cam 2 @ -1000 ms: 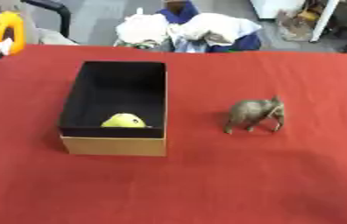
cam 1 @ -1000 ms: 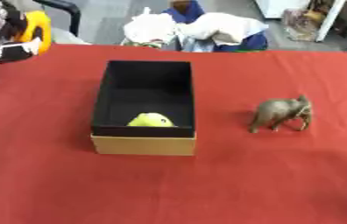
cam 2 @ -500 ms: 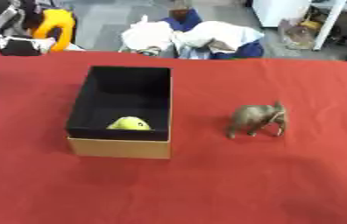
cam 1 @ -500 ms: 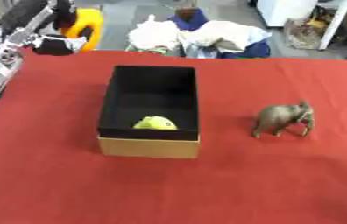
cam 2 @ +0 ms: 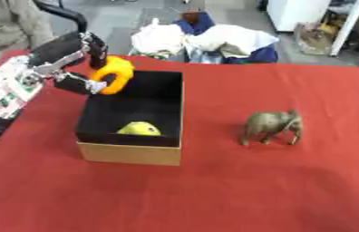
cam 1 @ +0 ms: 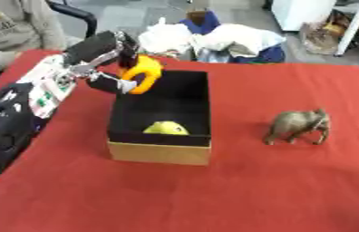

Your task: Pick up objects on the table and place them in the box.

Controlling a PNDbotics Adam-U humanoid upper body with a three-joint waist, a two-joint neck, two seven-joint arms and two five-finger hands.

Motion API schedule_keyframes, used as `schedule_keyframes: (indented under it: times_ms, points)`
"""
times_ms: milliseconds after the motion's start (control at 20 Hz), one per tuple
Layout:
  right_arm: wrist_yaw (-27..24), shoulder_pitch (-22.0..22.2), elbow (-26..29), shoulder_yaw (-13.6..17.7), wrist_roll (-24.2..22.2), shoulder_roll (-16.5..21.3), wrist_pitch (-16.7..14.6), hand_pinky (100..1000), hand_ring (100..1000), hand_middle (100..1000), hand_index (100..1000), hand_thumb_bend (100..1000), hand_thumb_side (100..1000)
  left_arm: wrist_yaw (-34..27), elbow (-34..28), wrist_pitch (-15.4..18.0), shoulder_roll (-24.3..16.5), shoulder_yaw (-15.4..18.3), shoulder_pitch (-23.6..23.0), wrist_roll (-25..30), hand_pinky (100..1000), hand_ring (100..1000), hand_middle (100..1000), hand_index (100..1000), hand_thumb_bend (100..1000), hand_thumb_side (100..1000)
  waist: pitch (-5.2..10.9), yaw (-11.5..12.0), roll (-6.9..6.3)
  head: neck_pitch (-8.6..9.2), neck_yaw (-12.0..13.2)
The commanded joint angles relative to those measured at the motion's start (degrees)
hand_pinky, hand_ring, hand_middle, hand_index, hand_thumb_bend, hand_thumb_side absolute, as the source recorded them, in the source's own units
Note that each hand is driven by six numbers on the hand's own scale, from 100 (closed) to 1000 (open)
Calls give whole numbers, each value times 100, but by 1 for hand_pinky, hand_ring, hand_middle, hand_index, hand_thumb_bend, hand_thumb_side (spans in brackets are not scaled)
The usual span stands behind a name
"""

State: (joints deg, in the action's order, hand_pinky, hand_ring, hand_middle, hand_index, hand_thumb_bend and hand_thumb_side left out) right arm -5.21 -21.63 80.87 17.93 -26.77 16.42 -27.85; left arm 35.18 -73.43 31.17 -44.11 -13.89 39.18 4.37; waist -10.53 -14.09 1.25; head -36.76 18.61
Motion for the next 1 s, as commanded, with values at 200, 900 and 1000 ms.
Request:
schedule_keyframes:
  times_ms: [200, 900, 1000]
  points:
    - [-32, -55, 118, 23, -2, 122, -14, 812, 712, 719, 850, 100, 643, -133, -471, 266, -131, 58, -147, 268, 648, 613, 667, 810, 478, 805, 122, 60, 18, -56, -13]
    - [458, -1425, -1421, -576, -59, 1519, -956, 809, 743, 755, 870, 100, 461, -2817, -3098, -1177, 214, 1435, -2334, 11, 616, 567, 624, 775, 100, 825, 265, 588, 68, -183, -381]
    - [621, -1776, -1879, -806, -156, 1715, -1248, 813, 755, 766, 878, 100, 450, -3017, -3364, -1344, 372, 1612, -2624, 54, 613, 563, 621, 774, 105, 813, 286, 688, 70, -189, -468]
